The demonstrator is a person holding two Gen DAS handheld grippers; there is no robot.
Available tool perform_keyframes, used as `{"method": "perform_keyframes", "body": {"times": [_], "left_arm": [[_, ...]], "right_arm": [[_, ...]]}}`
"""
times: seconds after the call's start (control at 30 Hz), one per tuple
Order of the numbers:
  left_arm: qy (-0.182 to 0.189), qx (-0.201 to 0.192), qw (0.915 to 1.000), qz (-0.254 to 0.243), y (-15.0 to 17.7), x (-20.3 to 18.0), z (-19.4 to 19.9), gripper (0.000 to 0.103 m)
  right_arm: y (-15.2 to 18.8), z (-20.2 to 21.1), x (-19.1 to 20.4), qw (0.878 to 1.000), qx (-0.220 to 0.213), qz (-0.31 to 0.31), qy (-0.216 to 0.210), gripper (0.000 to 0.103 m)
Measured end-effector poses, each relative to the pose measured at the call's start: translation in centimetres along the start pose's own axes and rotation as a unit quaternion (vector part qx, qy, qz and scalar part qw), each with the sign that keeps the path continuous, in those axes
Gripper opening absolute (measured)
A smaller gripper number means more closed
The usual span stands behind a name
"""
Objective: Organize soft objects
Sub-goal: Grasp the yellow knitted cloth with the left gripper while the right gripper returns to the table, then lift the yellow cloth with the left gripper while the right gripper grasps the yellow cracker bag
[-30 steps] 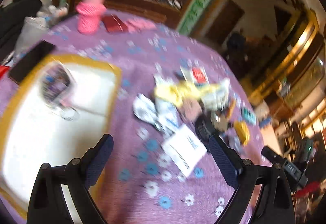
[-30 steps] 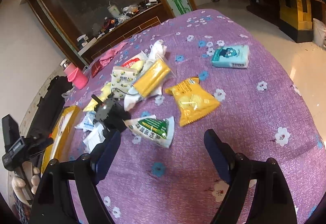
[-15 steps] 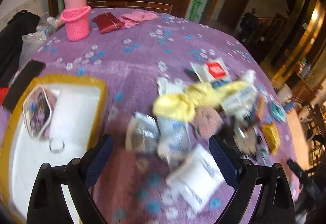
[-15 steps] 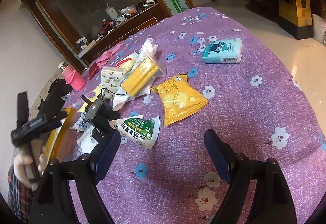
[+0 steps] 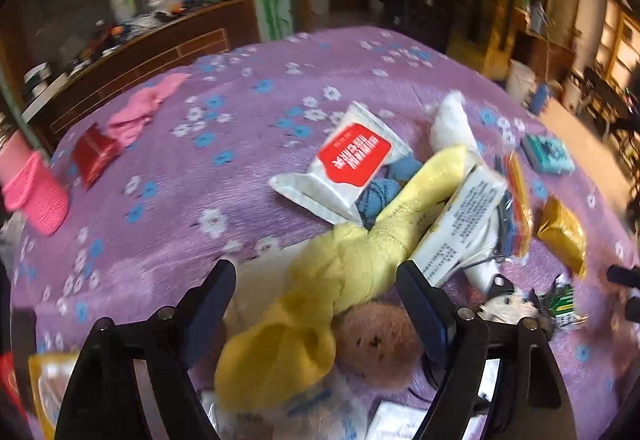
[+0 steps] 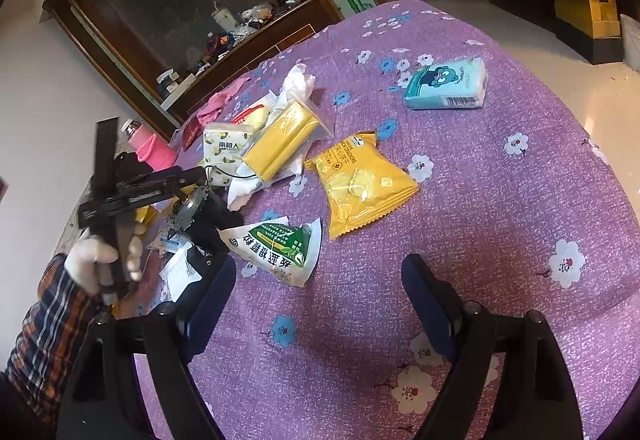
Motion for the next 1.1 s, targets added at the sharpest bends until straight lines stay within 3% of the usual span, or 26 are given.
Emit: {"method": "perform_keyframes", "body": {"times": [0.23,0.33,0.4,0.6,0.87,1.1], "left_arm": [[0.035,0.017,0.9992,-0.007,-0.8,-0.6,-2.5,0.083],[0.057,0.028,0.9979,0.01,-0.5,-0.8,-2.8,0.062],[0.073,0.035,0.9965,0.021,-0.2,-1.2,-2.8,0.061],[0.049,0.02,0.9981,0.033,0.2,-1.4,-1.7,0.058],[0.055,-0.027,0.9948,0.081,0.7,0.3,3.4,0.058],[0.058,-0.035,0.9929,0.098,2.4,0.7,5.5,0.058]], "right_arm": [[0.2,-0.2,0.3,1.0,0.004,0.006,0.005,0.084],[0.2,-0.3,0.1,1.0,0.008,0.004,0.01,0.084],[0.3,-0.3,0.1,1.0,0.009,0.004,0.012,0.084],[0.3,-0.3,0.1,1.0,0.007,0.006,0.02,0.084],[-1.9,0.1,0.2,0.999,0.017,0.017,0.027,0.084],[-5.1,-4.7,0.7,0.99,0.056,0.082,0.097,0.084]]}}
Point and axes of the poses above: each gripper's, at about its wrist camera, not at the fingertips, and z roughly against the way its jaws point, x to its left, y to its underside, the point moved 6 cm from there along -z, roughly the way its jaws point, and after that the axes turned 1 degree about -z, right-handed, at the moved point
